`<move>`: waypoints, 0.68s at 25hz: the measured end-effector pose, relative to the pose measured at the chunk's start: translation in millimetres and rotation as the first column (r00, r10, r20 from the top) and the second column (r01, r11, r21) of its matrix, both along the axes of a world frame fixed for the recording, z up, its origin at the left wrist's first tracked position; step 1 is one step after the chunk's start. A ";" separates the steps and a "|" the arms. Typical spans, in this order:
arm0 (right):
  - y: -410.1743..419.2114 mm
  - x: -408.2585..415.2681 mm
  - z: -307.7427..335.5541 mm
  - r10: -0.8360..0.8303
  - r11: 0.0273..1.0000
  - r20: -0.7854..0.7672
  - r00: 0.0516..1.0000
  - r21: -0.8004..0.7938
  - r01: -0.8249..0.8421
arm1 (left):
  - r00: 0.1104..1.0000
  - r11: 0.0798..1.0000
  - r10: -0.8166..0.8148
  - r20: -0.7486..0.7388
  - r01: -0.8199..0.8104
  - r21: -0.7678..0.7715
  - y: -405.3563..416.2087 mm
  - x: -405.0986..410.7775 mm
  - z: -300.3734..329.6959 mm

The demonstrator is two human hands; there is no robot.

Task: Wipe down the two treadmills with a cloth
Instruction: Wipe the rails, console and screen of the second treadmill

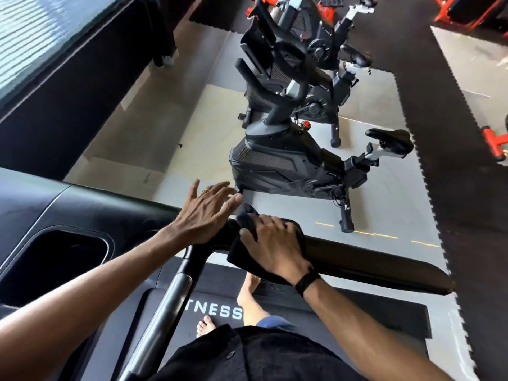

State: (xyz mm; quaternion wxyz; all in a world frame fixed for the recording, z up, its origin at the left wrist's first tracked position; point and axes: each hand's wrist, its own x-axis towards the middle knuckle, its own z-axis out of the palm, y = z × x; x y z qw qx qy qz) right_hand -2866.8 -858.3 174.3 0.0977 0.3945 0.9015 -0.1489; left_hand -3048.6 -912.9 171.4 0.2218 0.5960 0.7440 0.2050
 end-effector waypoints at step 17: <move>24.7 72.5 -11.0 -0.140 0.984 -0.050 0.989 0.106 0.144 | 0.914 0.915 -0.340 -0.221 0.267 -0.303 22.0 35.5 -23.3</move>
